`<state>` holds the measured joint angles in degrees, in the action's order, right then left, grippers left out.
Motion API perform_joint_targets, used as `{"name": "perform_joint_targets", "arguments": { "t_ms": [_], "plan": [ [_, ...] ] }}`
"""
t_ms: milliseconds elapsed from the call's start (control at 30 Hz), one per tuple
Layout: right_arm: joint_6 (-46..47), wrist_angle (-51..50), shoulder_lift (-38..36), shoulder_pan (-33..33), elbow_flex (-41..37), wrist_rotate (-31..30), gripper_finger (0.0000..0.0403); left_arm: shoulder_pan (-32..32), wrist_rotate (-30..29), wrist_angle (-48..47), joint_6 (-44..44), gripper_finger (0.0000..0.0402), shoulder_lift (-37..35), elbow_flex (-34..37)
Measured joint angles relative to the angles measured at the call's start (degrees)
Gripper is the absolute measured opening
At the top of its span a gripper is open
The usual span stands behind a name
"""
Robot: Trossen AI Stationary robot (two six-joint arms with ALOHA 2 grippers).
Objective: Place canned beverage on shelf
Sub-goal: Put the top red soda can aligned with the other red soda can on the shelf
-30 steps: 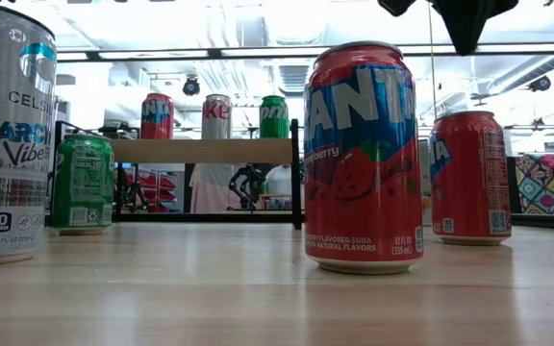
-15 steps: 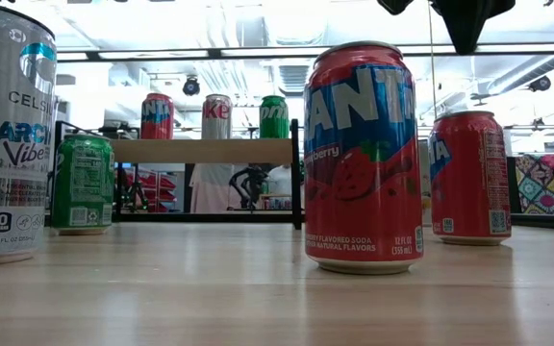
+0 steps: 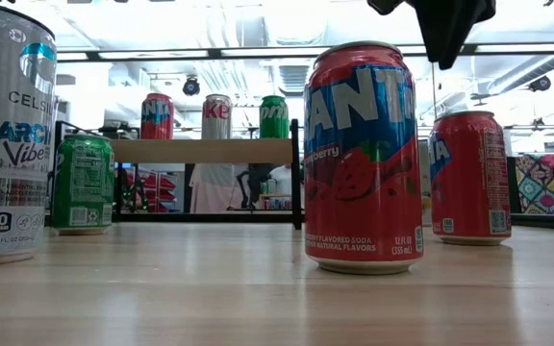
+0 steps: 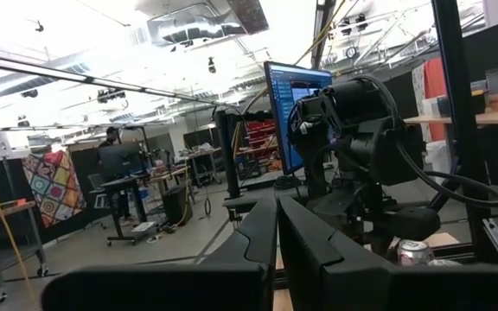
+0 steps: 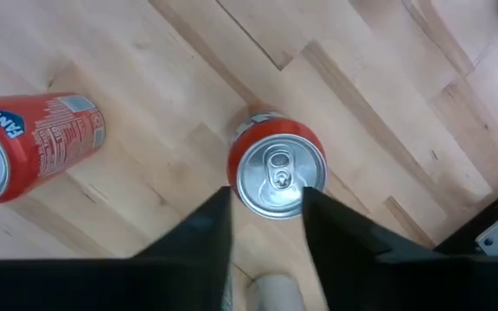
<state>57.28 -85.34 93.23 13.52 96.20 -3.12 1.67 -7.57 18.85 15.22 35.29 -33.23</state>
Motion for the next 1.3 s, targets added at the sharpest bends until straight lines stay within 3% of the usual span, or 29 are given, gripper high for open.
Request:
{"name": "perform_joint_targets", "arguments": {
  "t_ms": [233,433,833,1300],
  "plan": [
    [0.1,0.5,0.0,-0.1,0.0,-1.6,0.0259,0.0,0.0,0.0,0.1,0.0,0.0,0.0],
    [1.2,2.4,0.0,-0.4,0.0,-2.2,0.0314,0.0,0.0,0.0,0.1,0.0,0.0,0.0],
    [1.2,1.6,0.0,-1.5,0.0,3.2,0.0353,0.0,0.0,-0.1,-0.2,0.0,0.0,0.0],
    [0.5,1.7,0.0,-1.9,-3.4,3.6,0.0354,0.0,0.0,-0.1,-0.3,0.0,0.0,0.0]
  ]
}}
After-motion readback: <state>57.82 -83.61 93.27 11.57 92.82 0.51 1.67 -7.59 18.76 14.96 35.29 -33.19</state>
